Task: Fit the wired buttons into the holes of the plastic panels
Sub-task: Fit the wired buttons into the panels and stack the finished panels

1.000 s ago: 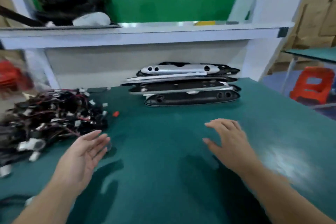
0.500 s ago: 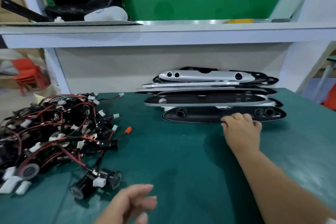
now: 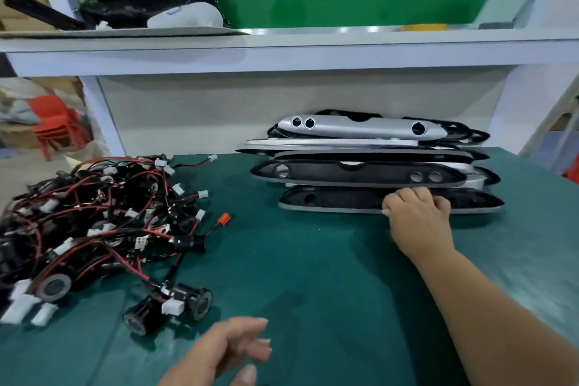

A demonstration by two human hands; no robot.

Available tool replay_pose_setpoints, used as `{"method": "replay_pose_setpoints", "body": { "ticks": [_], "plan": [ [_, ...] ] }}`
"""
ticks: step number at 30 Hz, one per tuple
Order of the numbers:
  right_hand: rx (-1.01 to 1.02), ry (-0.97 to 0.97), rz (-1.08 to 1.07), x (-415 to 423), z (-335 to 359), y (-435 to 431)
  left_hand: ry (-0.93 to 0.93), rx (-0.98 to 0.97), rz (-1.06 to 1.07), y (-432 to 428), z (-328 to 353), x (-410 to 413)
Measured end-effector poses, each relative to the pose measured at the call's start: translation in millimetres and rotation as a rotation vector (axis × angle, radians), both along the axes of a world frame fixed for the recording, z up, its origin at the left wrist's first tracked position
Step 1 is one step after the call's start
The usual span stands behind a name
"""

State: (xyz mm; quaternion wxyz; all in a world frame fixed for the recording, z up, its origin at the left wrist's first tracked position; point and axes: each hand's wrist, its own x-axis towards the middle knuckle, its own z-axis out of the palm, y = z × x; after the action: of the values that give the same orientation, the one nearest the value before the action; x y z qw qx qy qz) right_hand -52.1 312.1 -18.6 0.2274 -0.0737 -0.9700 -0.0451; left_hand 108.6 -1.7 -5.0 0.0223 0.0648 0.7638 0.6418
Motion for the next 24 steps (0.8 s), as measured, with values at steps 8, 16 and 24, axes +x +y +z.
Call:
{"method": "replay_pose_setpoints", "body": {
  "ticks": [8,16,24],
  "plan": [
    [-0.03,-0.049,0.179,82,21,-17,0.304,-0.343,0.104,-10,4,2],
    [-0.413,-0.317,0.324,167,49,-50,0.108,-0.304,0.057,-9,10,9],
    [-0.168,-0.499,0.261,204,25,-23,-0.038,0.016,0.238,-26,6,-2]
  ]
}}
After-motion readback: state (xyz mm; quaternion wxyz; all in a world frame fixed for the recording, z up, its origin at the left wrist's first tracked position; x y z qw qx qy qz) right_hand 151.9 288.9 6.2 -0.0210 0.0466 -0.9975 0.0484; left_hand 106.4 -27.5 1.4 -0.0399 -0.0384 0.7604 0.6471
